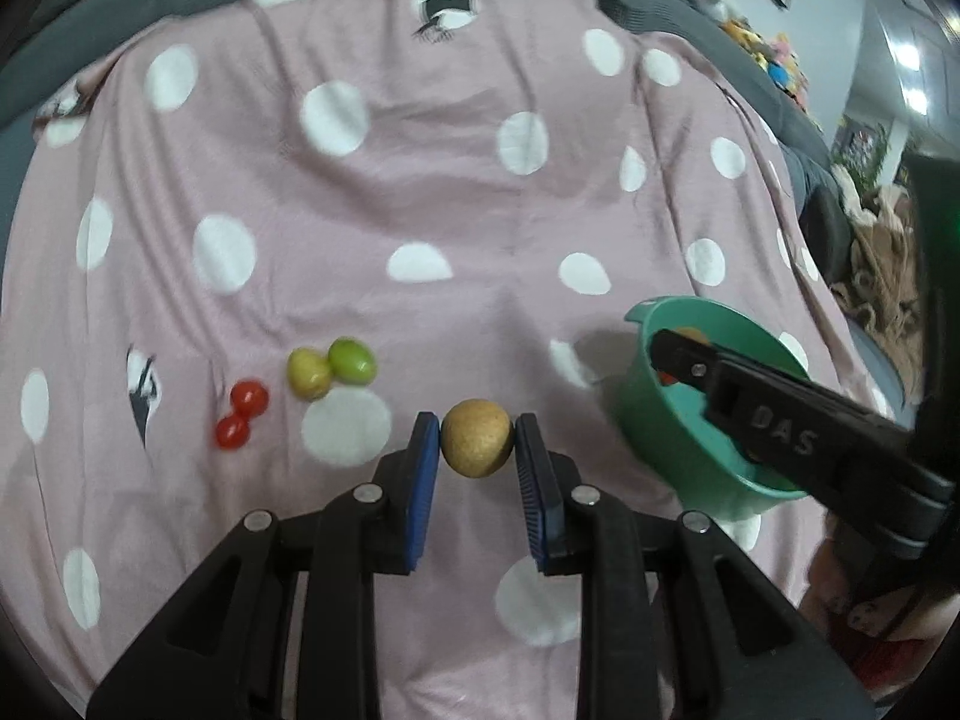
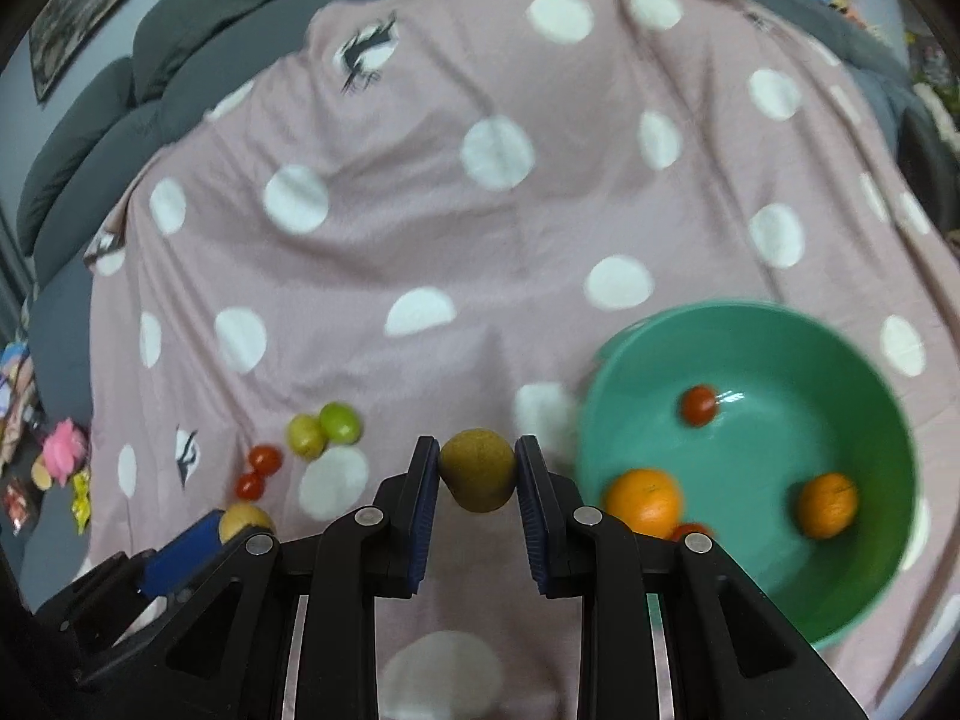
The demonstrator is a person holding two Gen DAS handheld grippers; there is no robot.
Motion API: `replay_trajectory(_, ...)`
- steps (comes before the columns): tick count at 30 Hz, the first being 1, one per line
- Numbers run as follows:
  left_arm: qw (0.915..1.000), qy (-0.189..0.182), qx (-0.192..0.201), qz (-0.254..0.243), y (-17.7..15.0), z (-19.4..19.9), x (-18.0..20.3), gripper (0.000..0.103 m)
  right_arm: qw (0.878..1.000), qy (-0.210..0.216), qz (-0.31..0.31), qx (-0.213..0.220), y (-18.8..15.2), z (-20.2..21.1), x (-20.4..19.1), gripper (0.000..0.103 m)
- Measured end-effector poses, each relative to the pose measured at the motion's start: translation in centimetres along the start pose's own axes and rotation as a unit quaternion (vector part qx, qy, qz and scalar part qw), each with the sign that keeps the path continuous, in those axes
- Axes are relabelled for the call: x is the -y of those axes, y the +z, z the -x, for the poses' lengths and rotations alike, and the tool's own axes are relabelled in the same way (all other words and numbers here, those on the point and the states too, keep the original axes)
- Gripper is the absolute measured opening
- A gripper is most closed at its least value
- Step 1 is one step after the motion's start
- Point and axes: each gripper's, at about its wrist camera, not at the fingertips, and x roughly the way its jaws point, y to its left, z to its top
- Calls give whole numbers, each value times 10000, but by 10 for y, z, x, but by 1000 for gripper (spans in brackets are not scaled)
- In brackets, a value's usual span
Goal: Organize fruits
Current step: 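Carry the yellow fruits over the green bowl and lower them in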
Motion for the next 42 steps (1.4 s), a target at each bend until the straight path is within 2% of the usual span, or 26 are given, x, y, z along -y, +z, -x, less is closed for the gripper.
replay_trajectory(2, 9999, 20, 87, -144, 6, 0, 14, 25, 9998, -100, -74, 127, 2, 9, 12, 27)
replay_trajectory(7, 9991, -325, 130, -229, 17, -6, 43, 25, 9973, -545, -332, 355, 7, 26, 49, 27)
replay_trajectory(16, 9966, -554, -22, -612, 22, -29, 97, 25, 9908, -1006, -845, 309, 6, 33, 103, 27)
replay_trajectory(26, 9938, -669, -361, -806, 15, -62, 132, 25, 9857, -1118, -1258, 74, -4, 27, 136, 27)
replay_trajectory(32, 9926, -733, -564, -783, 11, -78, 138, 25, 9829, -1295, -1307, -77, -6, 20, 145, 27)
replay_trajectory(42, 9918, -739, -667, -807, 6, -88, 143, 26, 9830, -1231, -1342, -222, -8, 14, 150, 27)
